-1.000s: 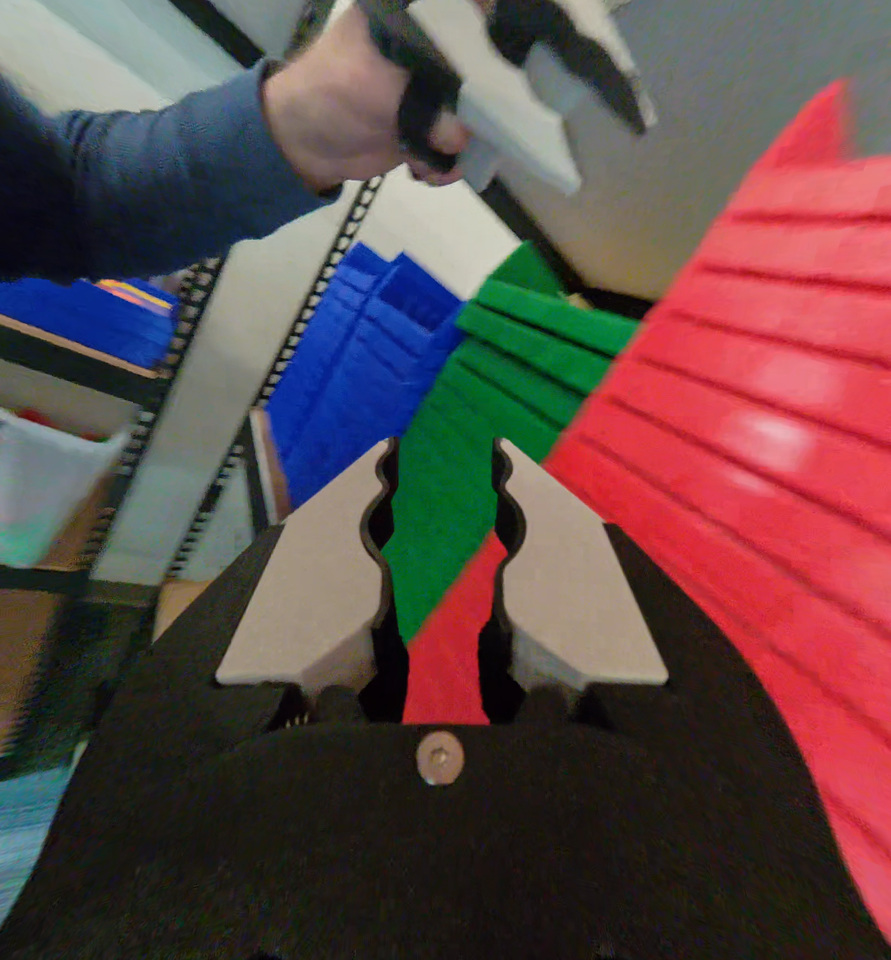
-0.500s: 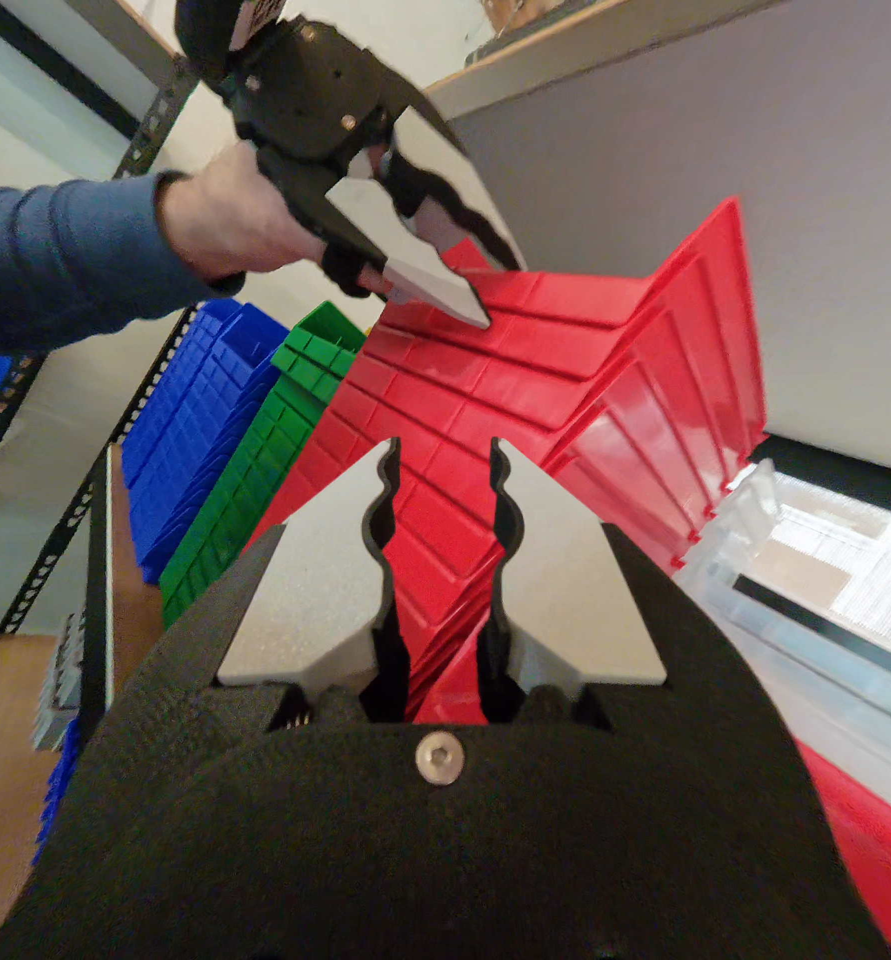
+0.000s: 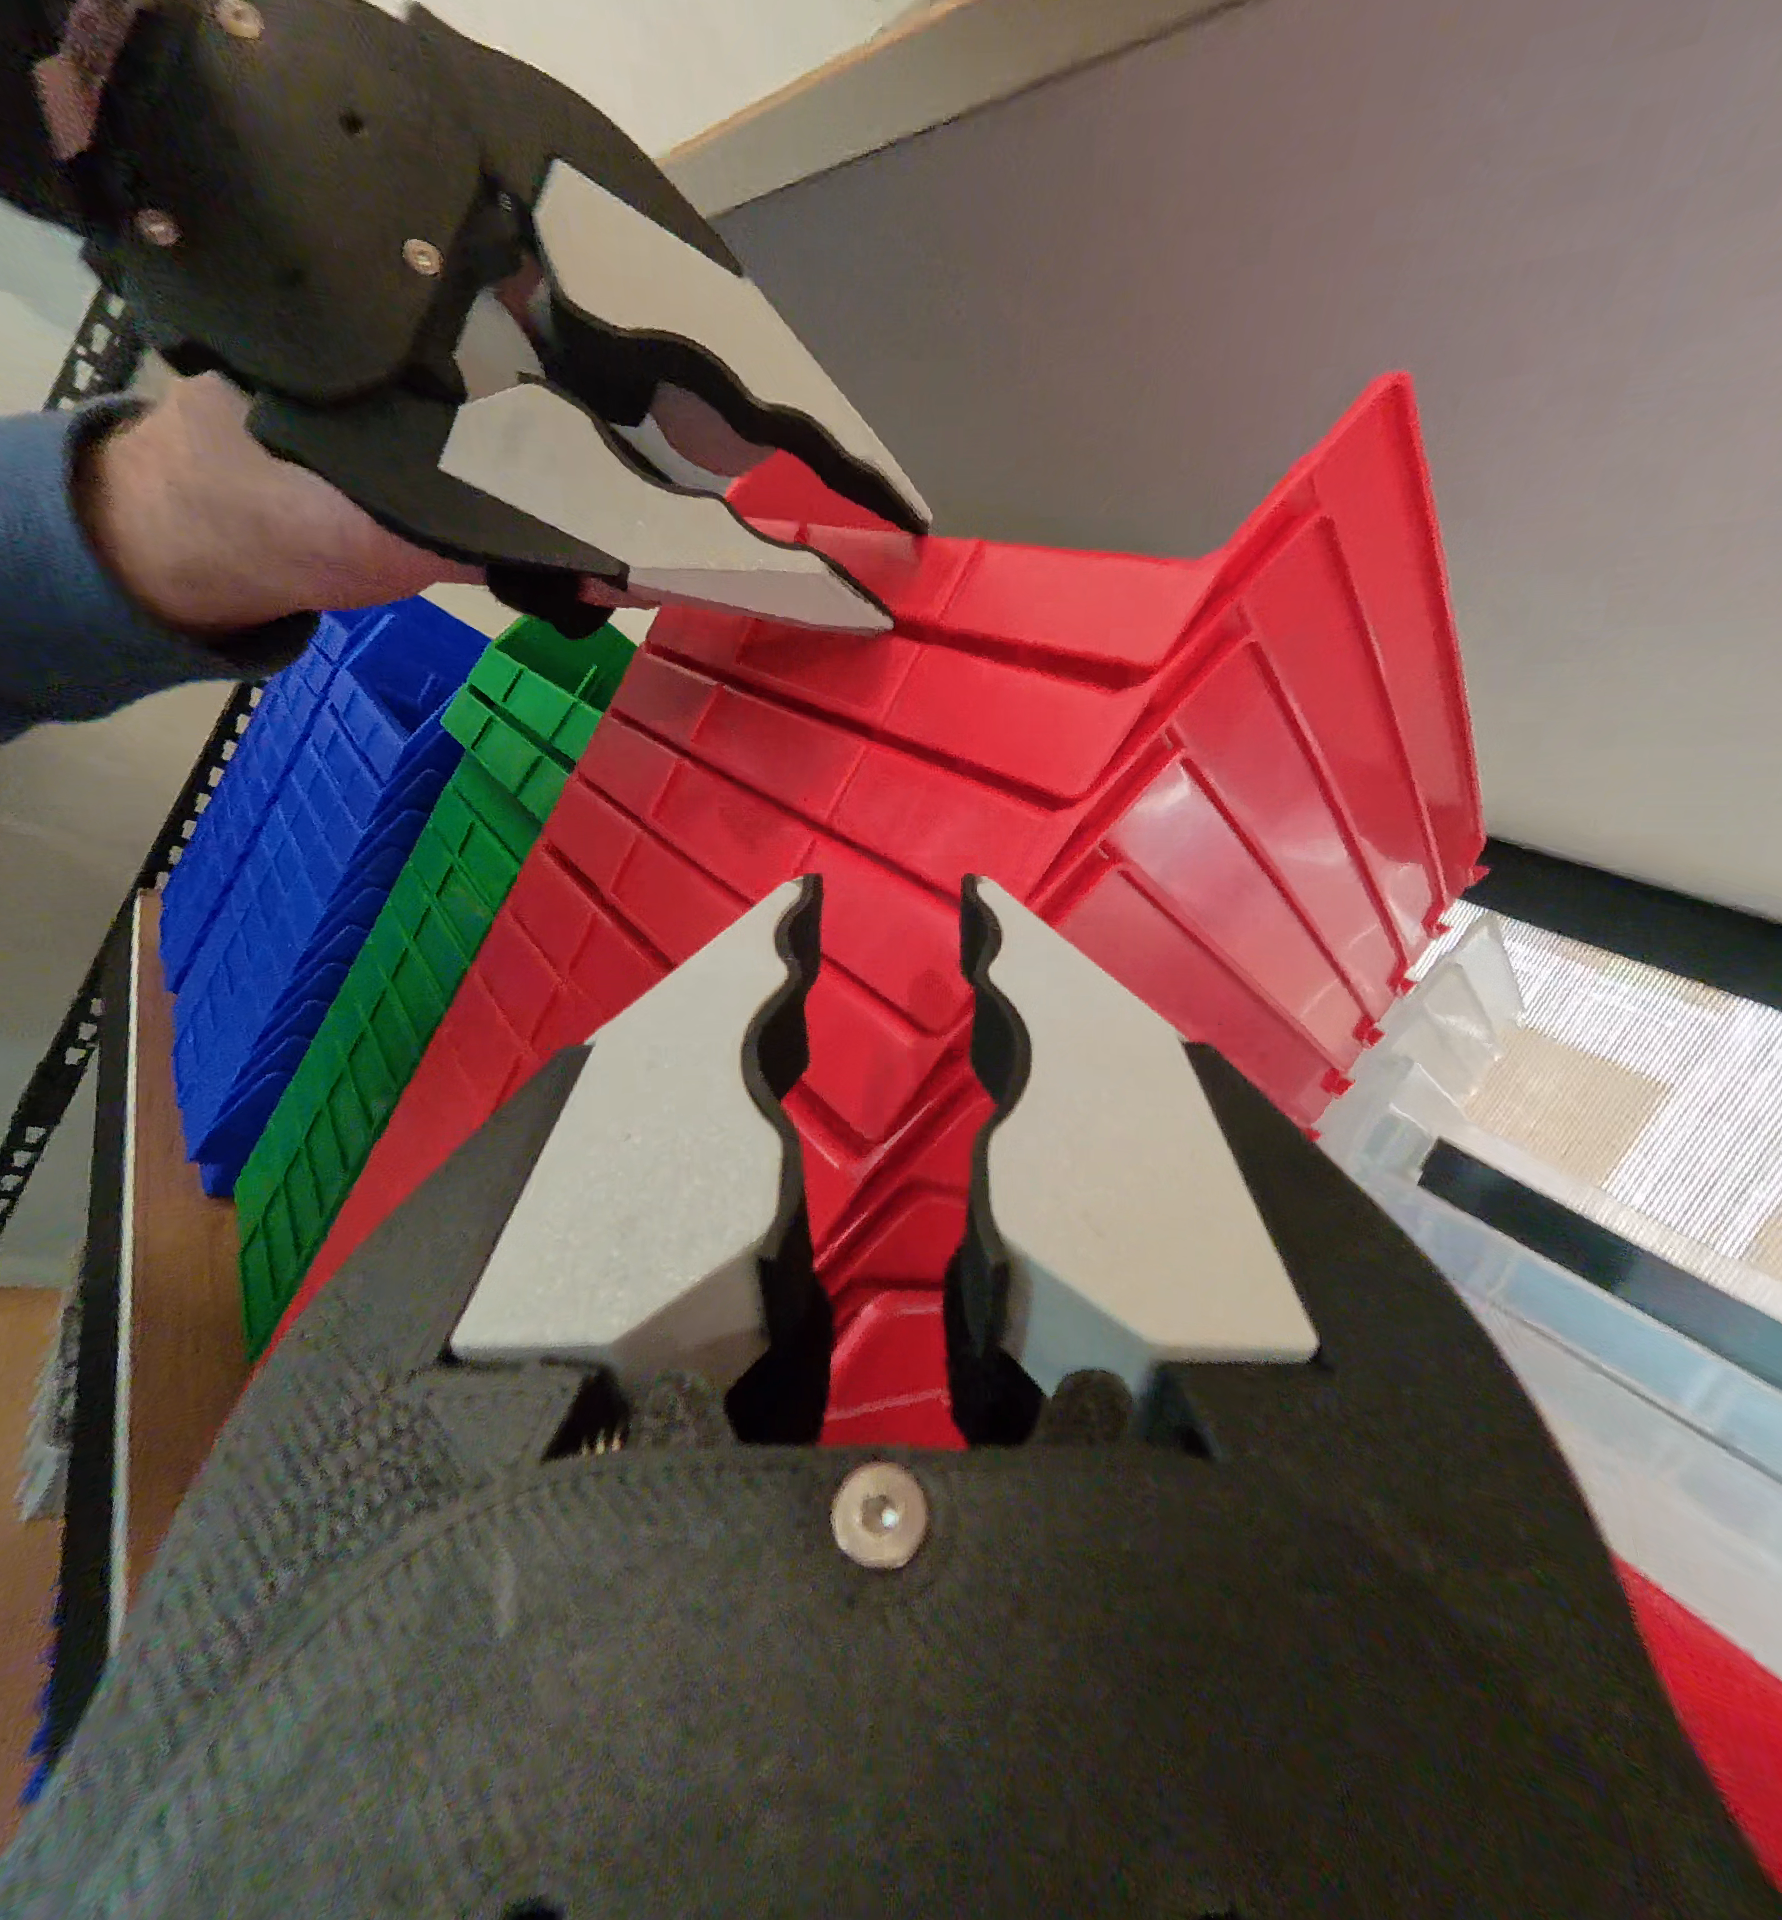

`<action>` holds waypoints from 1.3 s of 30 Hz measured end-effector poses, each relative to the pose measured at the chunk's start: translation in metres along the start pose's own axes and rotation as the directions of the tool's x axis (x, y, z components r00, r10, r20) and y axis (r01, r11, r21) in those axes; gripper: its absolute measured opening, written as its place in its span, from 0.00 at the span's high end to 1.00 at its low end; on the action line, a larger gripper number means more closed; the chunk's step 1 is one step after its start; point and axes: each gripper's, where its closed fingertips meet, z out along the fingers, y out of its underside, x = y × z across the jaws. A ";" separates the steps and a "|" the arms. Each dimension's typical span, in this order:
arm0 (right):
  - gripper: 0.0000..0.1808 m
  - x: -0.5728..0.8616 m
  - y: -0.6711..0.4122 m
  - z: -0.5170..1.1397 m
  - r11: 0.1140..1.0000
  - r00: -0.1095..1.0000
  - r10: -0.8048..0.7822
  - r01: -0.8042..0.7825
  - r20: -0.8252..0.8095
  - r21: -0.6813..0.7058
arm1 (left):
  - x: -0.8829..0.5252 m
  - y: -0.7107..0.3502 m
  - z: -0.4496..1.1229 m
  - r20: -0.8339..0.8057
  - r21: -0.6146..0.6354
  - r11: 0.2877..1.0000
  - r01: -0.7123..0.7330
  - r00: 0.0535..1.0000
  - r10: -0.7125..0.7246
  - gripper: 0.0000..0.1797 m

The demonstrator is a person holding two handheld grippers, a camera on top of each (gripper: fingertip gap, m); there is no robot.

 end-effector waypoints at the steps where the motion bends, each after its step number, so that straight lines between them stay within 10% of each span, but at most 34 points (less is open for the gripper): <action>1: 0.87 0.002 0.001 0.001 1.000 1.000 0.020 -0.020 0.002 -0.012 | -0.002 -0.001 0.001 0.023 0.005 1.000 0.004 1.000 -0.004 0.88; 22: 0.82 0.002 0.086 -0.111 0.817 0.976 -0.194 0.216 0.098 -0.535 | 0.010 -0.028 -0.016 0.151 0.097 0.994 0.050 0.986 -0.064 0.91; 39: 0.84 0.010 0.126 -0.113 0.670 0.848 -0.526 0.457 0.061 -0.585 | 0.207 -0.088 -0.011 -0.371 0.238 0.904 0.357 0.893 -0.255 0.99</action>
